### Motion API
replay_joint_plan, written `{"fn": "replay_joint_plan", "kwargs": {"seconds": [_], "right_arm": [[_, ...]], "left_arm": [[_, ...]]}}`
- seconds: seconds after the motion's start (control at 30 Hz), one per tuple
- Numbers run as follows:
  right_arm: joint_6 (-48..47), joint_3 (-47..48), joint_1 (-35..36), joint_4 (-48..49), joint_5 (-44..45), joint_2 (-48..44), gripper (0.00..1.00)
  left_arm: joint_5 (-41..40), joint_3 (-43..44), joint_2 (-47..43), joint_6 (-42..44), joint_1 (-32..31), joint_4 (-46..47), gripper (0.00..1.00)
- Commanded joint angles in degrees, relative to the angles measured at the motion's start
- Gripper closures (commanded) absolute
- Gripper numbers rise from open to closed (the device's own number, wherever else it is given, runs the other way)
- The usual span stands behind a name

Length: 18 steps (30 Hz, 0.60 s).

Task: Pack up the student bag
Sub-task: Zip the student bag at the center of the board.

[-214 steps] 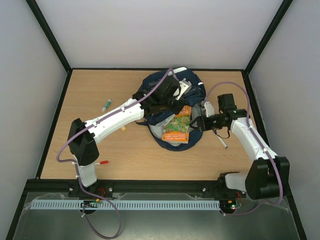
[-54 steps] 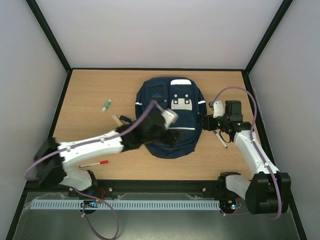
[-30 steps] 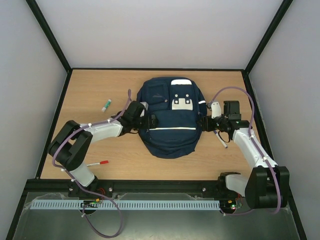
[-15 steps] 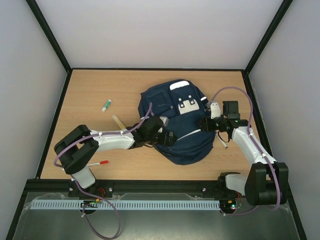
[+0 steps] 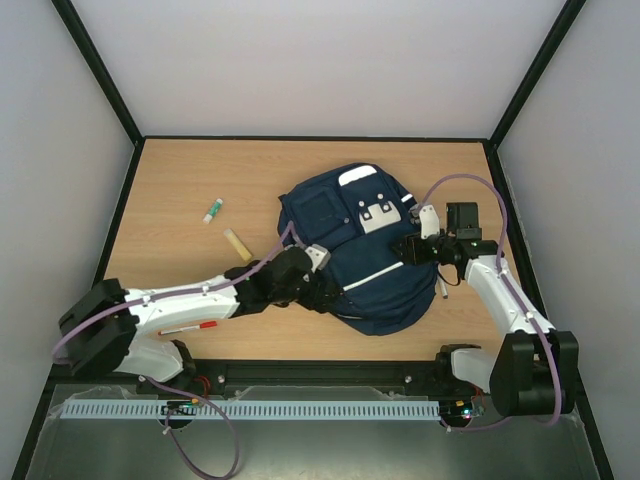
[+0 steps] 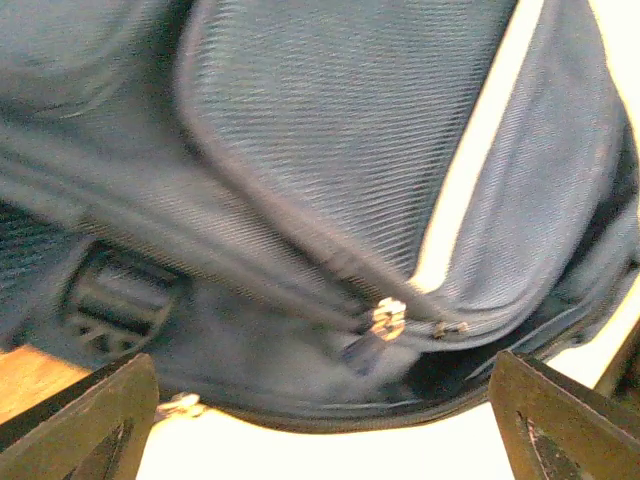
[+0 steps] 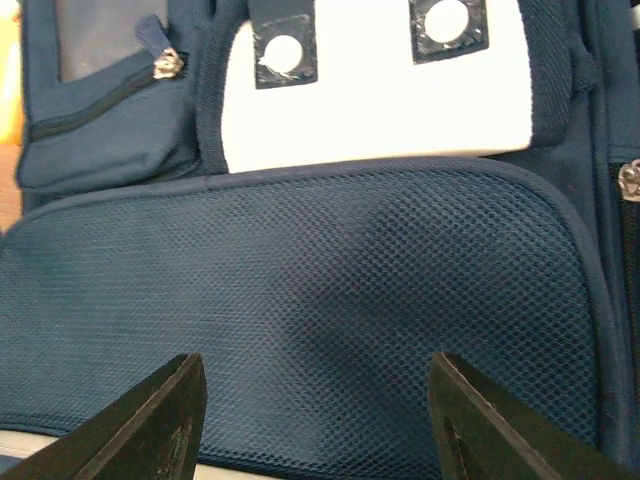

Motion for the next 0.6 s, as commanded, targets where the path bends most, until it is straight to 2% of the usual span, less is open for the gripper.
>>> {"fn": "replay_joint_plan", "kwargs": {"seconds": [0.0,0.07,0.13,0.4,0.57], "right_arm": [[-2.35,-0.26,0.68,-2.37,-5.16,-2.16,0.41],[-2.77,-0.30,1.44,-2.44,-5.84,-2.08,0.44],[-3.13,-0.30,2.48,-2.65,-6.09,-1.34,0.46],[-4.44,0.06,7.00,-3.35,-6.30,2.32,0.49],[-4.71,0.62,7.49,-4.03,-5.98,4.85,0.50]], "left_arm": [[-1.79,-5.74,-2.68,4.60,3.38,-0.08,0.12],[-0.83,-7.14,-2.19,6.01,4.60,1.32,0.18],[0.28,-8.37,-1.57,7.86,5.16,2.99,0.20],[2.45,-12.02,0.61,16.32,7.02,8.63,0.17],[5.02,-12.61,2.11,21.32,9.42,12.21,0.16]]}}
